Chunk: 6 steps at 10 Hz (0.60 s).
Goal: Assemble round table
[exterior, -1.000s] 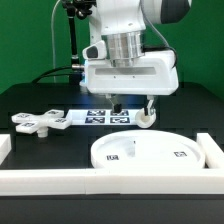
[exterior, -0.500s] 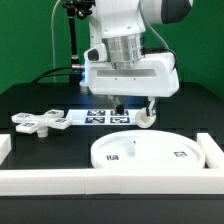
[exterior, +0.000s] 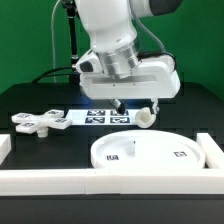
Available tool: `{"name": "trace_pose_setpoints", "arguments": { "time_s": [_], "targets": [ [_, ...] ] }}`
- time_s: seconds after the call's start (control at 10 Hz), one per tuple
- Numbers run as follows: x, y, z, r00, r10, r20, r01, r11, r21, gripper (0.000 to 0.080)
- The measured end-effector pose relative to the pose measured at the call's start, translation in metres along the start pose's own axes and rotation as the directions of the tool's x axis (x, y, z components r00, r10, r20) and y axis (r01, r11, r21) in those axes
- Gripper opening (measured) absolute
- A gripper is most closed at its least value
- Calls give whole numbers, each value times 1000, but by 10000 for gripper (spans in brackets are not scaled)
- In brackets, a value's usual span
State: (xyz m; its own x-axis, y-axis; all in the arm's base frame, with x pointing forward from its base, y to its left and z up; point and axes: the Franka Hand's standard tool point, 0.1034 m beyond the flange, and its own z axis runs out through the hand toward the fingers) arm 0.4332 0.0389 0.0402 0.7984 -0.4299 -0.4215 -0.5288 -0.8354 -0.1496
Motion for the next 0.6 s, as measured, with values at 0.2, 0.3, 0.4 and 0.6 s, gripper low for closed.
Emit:
{"name": "trace_pose_setpoints", "arguments": {
  "time_s": [0.2, 0.3, 0.4, 0.6],
  "targets": [
    [-9, -8, 6, 990, -4, 144, 4, 1000, -2, 649],
    [-9, -9, 8, 978, 0, 210, 0, 1000, 0, 649],
    [-10, -9, 10, 963, 2, 269, -2, 1000, -1, 649],
    [-9, -4, 17, 927, 8, 375, -8, 1000, -1, 649]
  ]
}}
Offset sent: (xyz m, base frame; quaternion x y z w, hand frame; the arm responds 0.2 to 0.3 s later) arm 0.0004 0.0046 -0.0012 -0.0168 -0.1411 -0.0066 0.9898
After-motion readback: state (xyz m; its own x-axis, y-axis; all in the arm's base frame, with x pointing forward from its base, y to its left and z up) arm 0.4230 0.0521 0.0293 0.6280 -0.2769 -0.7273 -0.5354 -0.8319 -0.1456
